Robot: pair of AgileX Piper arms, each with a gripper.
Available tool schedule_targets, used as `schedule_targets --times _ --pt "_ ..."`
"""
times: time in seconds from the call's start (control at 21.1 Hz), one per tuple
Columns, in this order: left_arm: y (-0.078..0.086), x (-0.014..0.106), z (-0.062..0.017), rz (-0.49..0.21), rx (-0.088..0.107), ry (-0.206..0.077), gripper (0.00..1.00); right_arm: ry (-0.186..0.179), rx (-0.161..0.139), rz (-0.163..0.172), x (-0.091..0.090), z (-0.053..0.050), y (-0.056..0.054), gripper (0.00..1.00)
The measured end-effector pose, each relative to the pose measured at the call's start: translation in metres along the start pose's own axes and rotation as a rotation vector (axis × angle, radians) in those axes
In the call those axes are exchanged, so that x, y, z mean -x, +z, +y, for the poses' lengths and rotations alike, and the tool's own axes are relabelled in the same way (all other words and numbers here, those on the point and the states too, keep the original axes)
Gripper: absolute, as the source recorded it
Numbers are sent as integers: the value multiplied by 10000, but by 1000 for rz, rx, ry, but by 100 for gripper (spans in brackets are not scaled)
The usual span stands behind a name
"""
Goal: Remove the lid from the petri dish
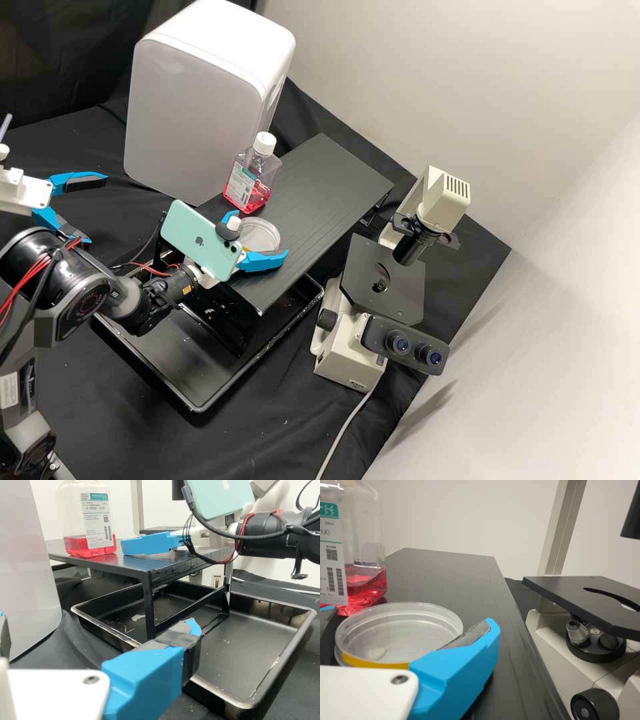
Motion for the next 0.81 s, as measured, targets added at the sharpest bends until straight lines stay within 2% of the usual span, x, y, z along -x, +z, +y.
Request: schedule_targets --times 0.14,0.33,0.38,0.66,0.81 --pt "0 0 0 0 0 0 100 4 0 3 7 12 -9 0" --pt "0 0 0 0 0 0 100 28 -2 3 31 87 -9 0" --pt "0 0 0 0 0 0 100 29 -2 0 46 92 -2 100" --pt "0 0 0 0 0 0 100 31 -4 0 46 98 -2 100" --pt "-1 -1 -3 0 0 -1 100 41 -11 -12 46 111 13 100"
